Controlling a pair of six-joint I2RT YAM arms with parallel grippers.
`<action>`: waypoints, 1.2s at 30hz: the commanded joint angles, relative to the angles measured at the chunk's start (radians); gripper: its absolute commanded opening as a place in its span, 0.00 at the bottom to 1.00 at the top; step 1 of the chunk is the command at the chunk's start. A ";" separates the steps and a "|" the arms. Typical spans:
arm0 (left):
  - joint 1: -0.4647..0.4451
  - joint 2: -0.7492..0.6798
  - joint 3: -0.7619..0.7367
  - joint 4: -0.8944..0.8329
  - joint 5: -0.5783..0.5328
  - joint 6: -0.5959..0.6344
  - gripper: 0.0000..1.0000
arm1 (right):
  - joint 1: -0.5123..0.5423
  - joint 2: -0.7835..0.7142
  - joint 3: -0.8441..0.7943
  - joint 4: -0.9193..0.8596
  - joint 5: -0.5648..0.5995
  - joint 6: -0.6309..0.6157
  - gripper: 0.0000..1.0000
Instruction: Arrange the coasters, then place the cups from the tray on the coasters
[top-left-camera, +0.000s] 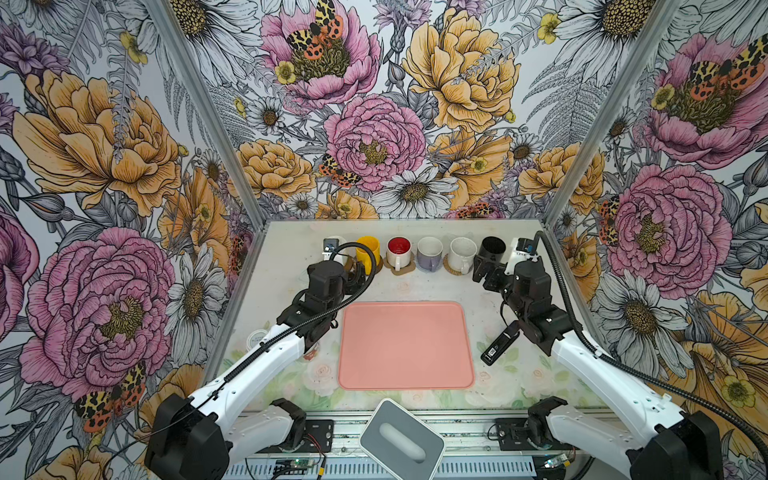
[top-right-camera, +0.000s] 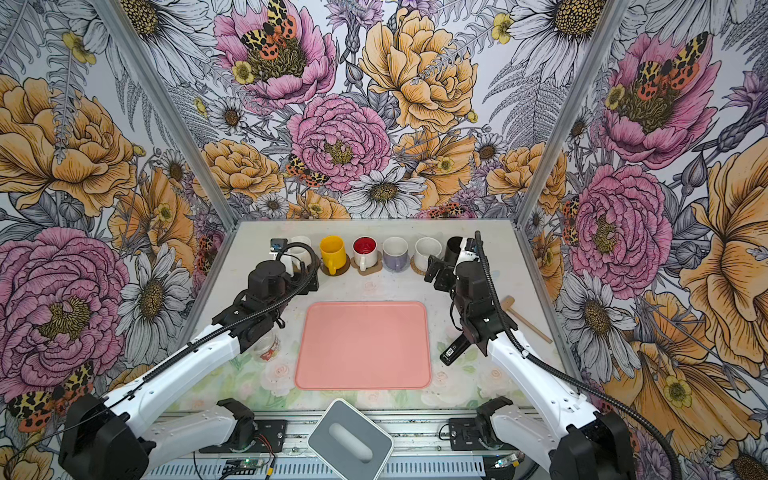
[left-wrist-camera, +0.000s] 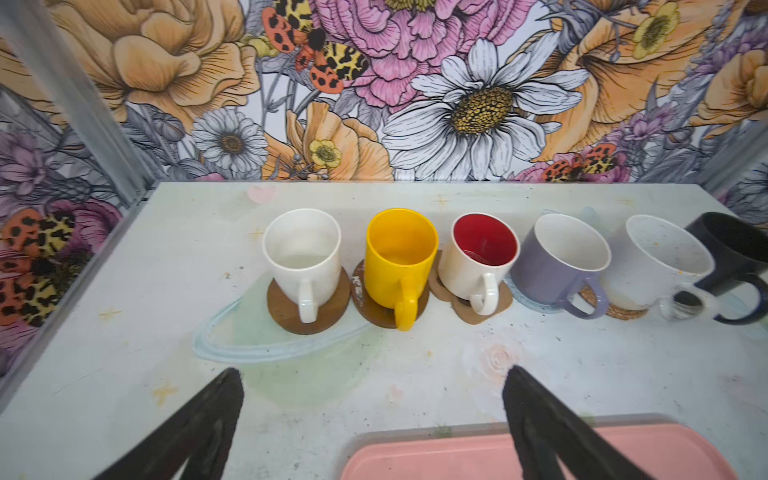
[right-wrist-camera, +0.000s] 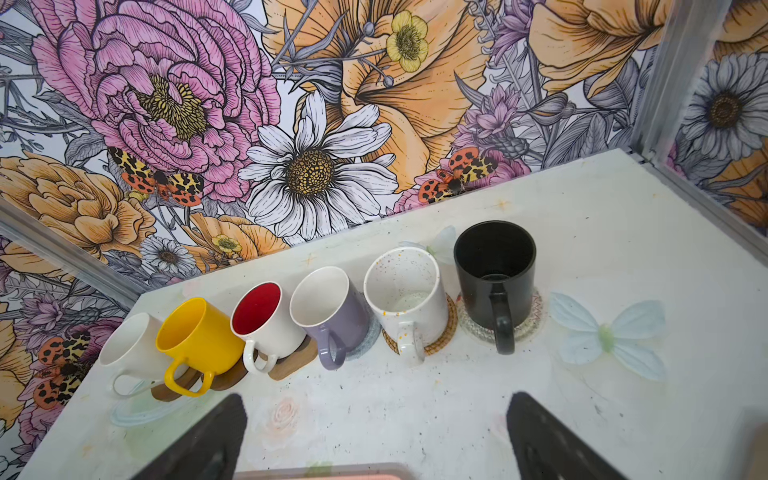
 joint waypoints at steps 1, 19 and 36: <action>0.055 -0.066 -0.074 0.076 -0.107 0.052 0.99 | -0.005 -0.051 -0.033 -0.032 0.051 -0.146 0.99; 0.379 0.114 -0.410 0.692 0.100 0.107 0.99 | -0.252 0.047 -0.398 0.546 0.080 -0.407 0.99; 0.444 0.250 -0.407 0.832 0.342 0.162 0.99 | -0.339 0.344 -0.374 0.808 -0.014 -0.391 0.99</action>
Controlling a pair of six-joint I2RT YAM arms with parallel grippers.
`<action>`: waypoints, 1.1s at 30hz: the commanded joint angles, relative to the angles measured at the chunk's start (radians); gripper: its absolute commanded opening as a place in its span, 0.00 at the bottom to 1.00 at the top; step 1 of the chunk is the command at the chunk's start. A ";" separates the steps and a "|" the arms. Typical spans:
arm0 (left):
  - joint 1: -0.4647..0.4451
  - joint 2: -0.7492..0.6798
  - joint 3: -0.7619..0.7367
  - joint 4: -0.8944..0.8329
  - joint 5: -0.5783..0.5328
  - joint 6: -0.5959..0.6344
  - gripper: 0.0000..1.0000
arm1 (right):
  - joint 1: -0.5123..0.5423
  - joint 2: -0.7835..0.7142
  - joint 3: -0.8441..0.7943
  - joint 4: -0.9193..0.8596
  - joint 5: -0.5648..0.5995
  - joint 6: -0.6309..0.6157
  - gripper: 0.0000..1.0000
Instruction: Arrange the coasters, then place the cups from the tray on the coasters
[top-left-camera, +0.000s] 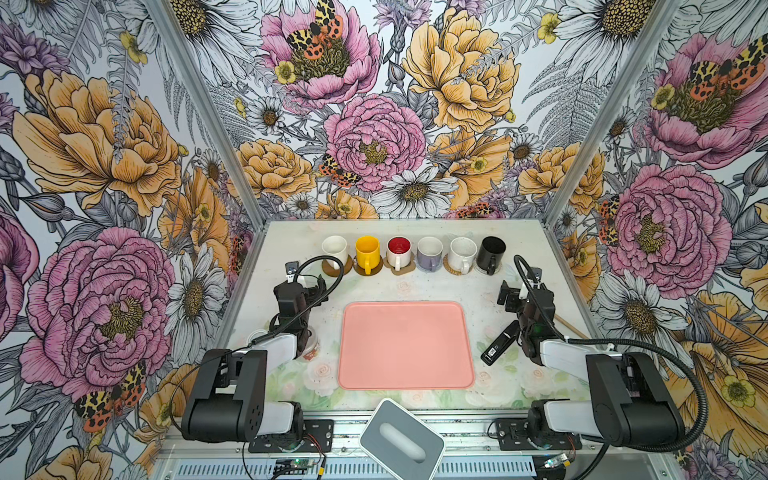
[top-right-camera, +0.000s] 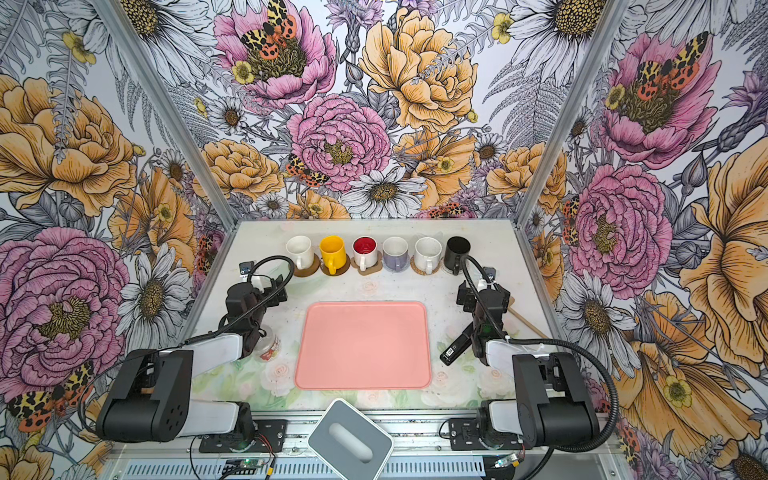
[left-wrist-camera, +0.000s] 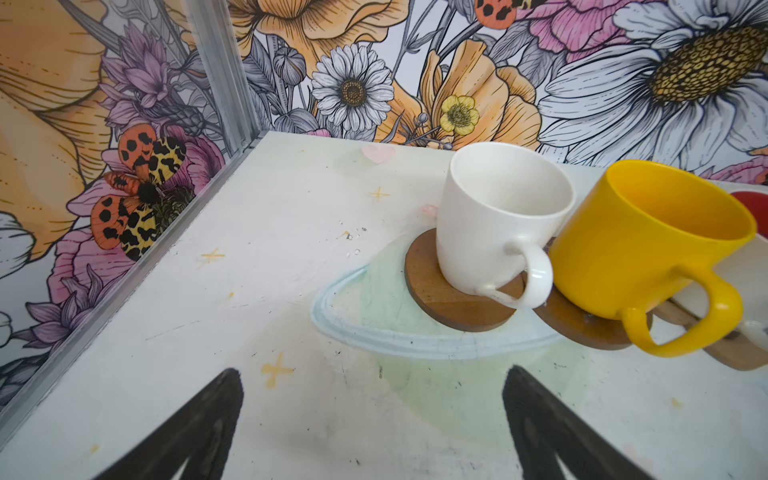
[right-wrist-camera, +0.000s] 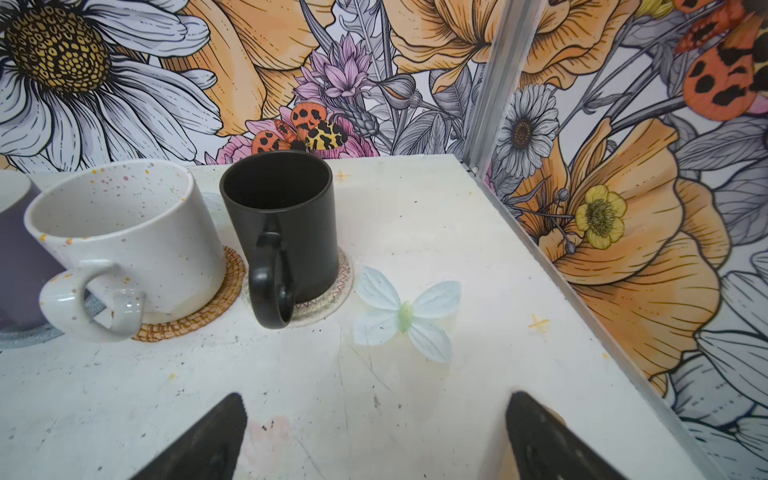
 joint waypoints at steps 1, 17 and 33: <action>0.009 -0.034 -0.052 0.138 0.069 0.046 0.99 | -0.009 0.024 0.031 0.088 -0.024 -0.005 0.99; 0.025 0.185 -0.116 0.491 0.097 0.077 0.99 | -0.026 0.196 0.031 0.250 -0.009 0.007 1.00; 0.050 0.185 -0.027 0.322 0.082 0.040 0.99 | -0.026 0.196 0.031 0.251 -0.007 0.007 1.00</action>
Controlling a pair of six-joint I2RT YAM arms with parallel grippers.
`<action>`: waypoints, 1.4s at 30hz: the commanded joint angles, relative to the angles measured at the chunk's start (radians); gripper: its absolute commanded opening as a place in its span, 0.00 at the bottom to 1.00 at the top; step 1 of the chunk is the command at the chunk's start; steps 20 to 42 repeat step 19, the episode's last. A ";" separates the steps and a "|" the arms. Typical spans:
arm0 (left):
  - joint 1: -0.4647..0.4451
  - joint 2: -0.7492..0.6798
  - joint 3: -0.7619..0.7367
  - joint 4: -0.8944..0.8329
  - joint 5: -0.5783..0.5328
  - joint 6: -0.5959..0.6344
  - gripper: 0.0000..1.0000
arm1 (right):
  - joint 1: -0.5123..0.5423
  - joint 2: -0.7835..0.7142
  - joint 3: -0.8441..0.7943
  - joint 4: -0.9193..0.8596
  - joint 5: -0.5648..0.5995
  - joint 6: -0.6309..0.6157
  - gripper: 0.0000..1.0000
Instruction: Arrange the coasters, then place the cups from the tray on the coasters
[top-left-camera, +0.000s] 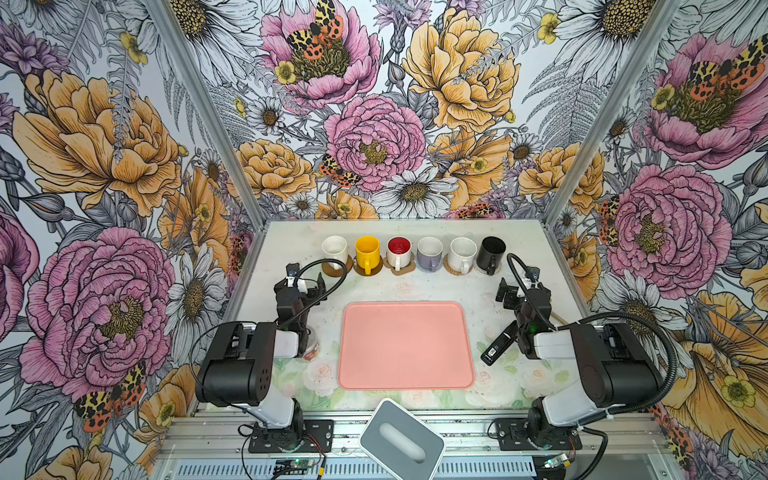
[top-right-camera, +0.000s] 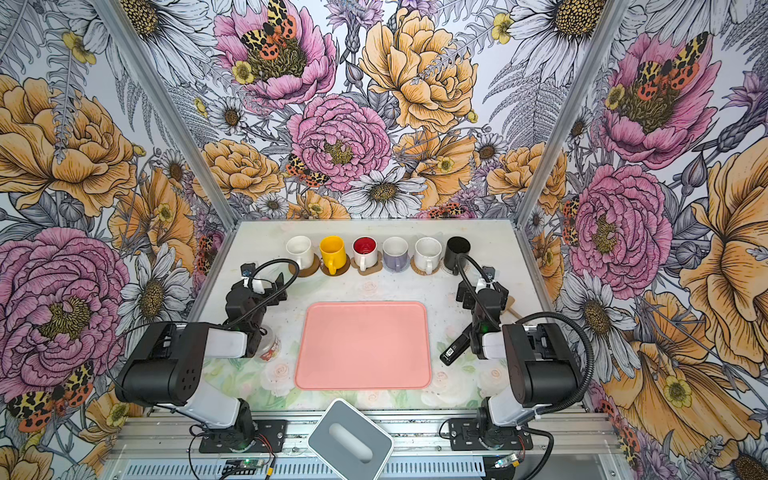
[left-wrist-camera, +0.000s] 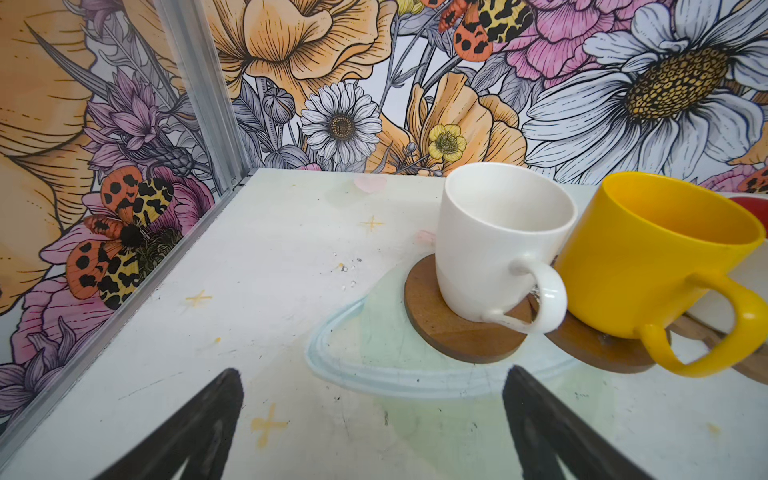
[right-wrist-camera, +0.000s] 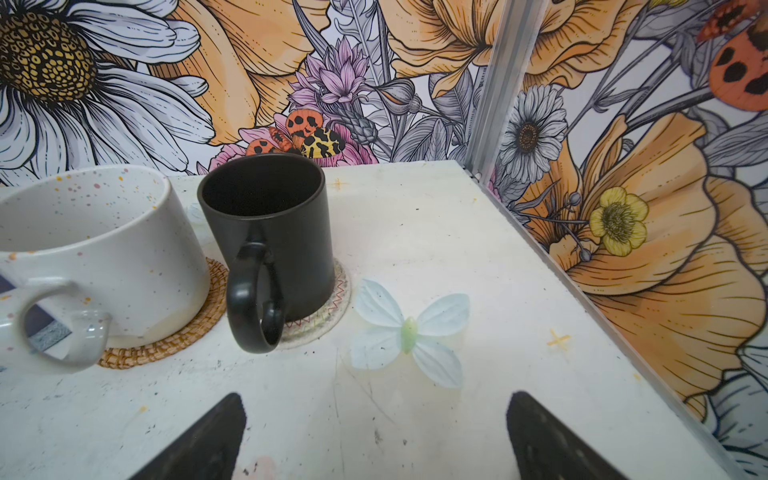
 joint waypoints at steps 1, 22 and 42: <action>0.007 -0.011 0.005 -0.001 0.014 -0.017 0.99 | -0.005 -0.001 0.021 0.028 0.007 0.007 1.00; 0.006 -0.011 0.004 -0.001 0.014 -0.017 0.99 | -0.003 0.000 0.027 0.019 0.008 0.003 1.00; 0.006 -0.011 0.004 -0.001 0.014 -0.017 0.99 | -0.003 0.000 0.027 0.019 0.008 0.003 1.00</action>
